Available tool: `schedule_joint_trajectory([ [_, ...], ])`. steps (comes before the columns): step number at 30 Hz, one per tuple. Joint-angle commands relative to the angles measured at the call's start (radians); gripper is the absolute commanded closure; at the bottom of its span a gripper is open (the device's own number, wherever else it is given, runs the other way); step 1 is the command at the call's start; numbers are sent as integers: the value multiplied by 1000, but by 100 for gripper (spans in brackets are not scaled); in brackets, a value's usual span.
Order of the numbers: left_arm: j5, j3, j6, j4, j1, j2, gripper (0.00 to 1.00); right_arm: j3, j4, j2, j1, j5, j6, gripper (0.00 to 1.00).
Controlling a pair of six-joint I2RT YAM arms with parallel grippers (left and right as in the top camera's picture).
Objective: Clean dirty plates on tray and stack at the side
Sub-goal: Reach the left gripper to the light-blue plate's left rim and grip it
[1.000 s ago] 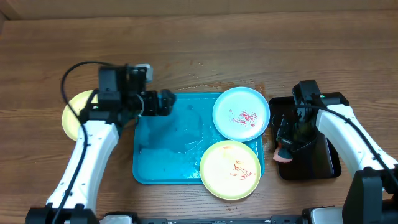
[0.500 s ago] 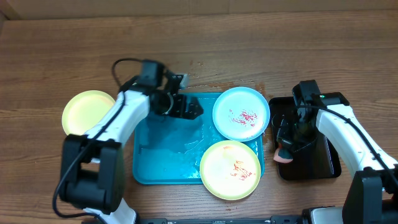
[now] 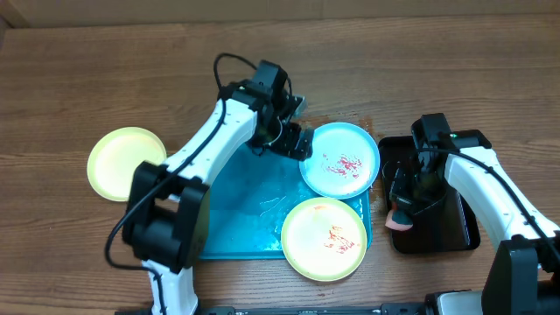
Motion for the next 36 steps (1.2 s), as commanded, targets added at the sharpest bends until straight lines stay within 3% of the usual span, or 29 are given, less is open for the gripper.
schedule_joint_trajectory([
  [1, -17, 23, -34, -19, -18, 60, 0, 0, 2, -29, -3, -9, -7, 96],
  [6, -9, 23, -35, -4, -47, 69, 0, 0, -5, -29, -3, -9, -7, 96],
  [9, -14, 24, -113, 31, -49, 68, 0, 0, -12, -29, -3, -9, -8, 96],
  [11, -17, 23, -156, 51, -47, 68, 26, 0, -13, -29, -3, -9, -8, 96],
  [12, -16, 23, -170, 61, -46, 68, 31, 0, -13, -29, -3, -9, -8, 96],
  [13, -16, 23, -179, 72, -45, 68, 29, 0, -13, -29, -3, -9, -8, 96],
  [14, -16, 23, -180, 75, -44, 68, 4, 0, -13, -29, -3, -9, -8, 96],
  [15, -16, 23, -171, 76, -44, 68, 0, 0, -13, -29, -3, -9, -8, 96],
  [19, -17, 23, -77, 85, -44, 68, 0, 0, -16, -29, -3, -10, -20, 96],
  [22, -16, 23, -71, 87, -44, 68, 16, 0, -16, -29, -3, -9, -26, 96],
  [26, -17, 23, -91, 68, -45, 68, 4, 0, -20, -29, -3, -10, -25, 96],
  [27, -17, 23, -91, 63, -45, 68, 5, 0, -21, -29, -3, -10, -25, 96],
  [28, -17, 21, -91, 57, -45, 69, 16, 0, -24, -29, -3, -10, -26, 96],
  [29, -17, 21, -91, 51, -45, 69, 19, 0, -24, -29, -3, -10, -26, 96],
  [30, -17, 21, -92, 44, -45, 69, 19, 0, -24, -29, -3, -10, -26, 96],
  [31, -18, 21, -102, 41, -45, 69, 7, 0, -23, -29, -3, -10, -26, 96],
  [32, -17, 21, -105, 41, -45, 70, 7, 0, -23, -29, -3, -10, -26, 96],
  [36, -21, 21, -108, 45, -45, 70, 18, 0, -23, -29, -3, -10, -26, 96],
])
